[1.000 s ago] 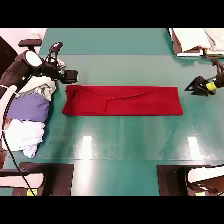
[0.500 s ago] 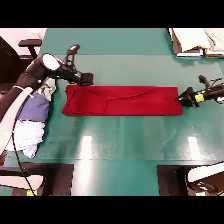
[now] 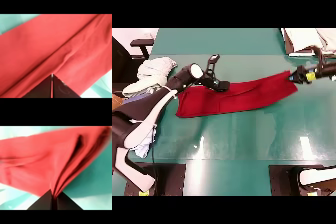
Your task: Fold the shirts.
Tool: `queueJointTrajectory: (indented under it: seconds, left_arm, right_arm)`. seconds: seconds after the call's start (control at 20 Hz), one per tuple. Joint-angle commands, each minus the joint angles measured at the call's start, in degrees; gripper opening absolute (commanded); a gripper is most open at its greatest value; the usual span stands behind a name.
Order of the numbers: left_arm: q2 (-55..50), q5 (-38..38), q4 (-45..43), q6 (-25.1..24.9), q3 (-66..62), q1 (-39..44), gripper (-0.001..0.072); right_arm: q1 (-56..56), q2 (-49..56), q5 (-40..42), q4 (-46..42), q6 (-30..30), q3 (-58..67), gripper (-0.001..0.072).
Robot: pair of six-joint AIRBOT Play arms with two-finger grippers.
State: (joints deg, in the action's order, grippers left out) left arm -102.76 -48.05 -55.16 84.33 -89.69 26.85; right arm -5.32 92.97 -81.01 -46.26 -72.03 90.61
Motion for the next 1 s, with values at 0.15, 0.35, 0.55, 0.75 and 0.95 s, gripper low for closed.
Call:
queueJointTrajectory:
  seconds: [0.15, 0.35, 0.55, 0.75, 0.95]
  left_arm:
    - [-9.62, -2.05, 3.02, 1.16, -8.98, 3.54, 0.0025]
    - [-10.95, -2.16, 3.15, 1.18, -9.22, 4.09, 0.0024]
    - [-11.1, -1.4, 2.89, 1.16, -9.33, 3.93, 0.0025]
    - [-8.37, -8.5, 0.11, 1.14, -14.88, -1.11, 0.0025]
    - [3.32, -16.52, -9.49, 0.74, -19.06, -12.13, 0.0025]
  right_arm:
    - [11.04, -6.43, -0.81, 0.37, -4.59, 13.16, 0.0016]
    - [17.33, -6.36, 0.61, 3.69, -5.18, 16.76, 0.0016]
    - [22.05, -6.36, 2.75, 5.6, -5.07, 16.83, 0.0016]
    - [25.55, -6.36, 4.98, 5.77, -4.81, 16.83, 0.0016]
    - [32.61, -3.56, 8.48, 9.49, -1.46, 16.87, 0.0016]
